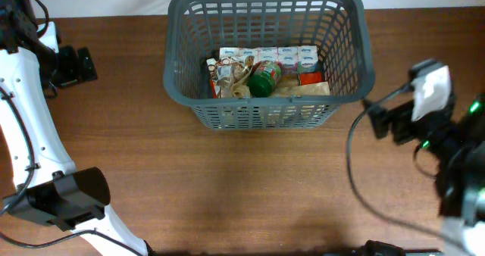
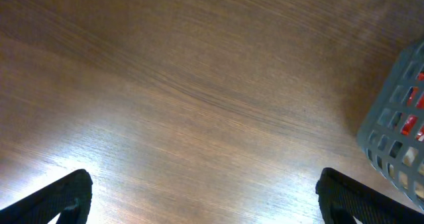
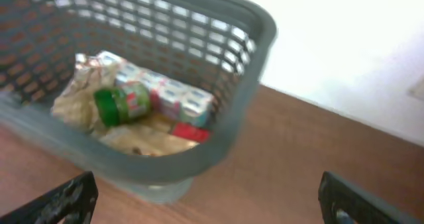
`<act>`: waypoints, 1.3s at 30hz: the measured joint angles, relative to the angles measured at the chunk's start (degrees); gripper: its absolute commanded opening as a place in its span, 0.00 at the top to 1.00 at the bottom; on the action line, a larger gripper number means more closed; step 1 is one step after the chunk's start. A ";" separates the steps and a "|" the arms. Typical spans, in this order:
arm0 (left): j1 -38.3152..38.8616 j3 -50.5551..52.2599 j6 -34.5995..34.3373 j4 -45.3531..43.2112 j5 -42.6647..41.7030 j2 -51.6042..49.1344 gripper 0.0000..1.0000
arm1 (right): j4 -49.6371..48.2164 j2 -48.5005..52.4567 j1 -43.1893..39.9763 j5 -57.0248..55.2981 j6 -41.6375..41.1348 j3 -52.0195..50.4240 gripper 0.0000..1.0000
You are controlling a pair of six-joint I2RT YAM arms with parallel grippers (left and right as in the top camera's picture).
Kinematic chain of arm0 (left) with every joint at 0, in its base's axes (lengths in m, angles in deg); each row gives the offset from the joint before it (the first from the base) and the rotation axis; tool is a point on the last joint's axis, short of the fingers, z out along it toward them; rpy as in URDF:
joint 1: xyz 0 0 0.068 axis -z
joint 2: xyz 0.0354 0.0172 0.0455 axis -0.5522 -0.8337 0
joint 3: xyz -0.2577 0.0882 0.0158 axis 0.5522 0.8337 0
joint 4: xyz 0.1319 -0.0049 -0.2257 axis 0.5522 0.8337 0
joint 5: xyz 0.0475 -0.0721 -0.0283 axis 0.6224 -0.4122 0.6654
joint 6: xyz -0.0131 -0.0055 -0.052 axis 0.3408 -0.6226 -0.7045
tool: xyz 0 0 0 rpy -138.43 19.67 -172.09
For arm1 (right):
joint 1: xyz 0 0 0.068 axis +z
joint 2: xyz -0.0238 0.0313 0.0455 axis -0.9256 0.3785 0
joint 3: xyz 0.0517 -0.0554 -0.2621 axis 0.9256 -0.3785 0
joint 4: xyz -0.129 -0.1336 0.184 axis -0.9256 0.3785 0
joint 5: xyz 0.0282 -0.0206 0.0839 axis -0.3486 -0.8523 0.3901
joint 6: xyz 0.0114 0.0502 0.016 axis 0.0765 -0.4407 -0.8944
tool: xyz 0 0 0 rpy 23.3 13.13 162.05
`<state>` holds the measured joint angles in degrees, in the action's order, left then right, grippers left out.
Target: Pack container
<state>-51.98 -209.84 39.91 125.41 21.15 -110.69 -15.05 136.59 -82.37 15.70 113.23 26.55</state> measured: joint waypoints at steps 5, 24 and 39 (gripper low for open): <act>0.00 0.00 -0.02 -0.02 0.02 0.00 0.01 | -18.10 -15.21 4.79 -0.87 -4.20 -20.76 0.01; 0.00 0.04 -0.02 0.00 0.00 0.00 0.01 | -25.46 -52.61 13.33 -6.45 -10.78 -50.77 0.01; 0.00 0.04 -0.02 0.00 0.00 0.00 0.01 | -13.97 -52.61 12.76 -8.94 -10.78 -50.82 0.01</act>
<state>-51.98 -209.80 39.89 125.41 21.15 -110.69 -29.02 83.98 -69.60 6.76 102.46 -24.26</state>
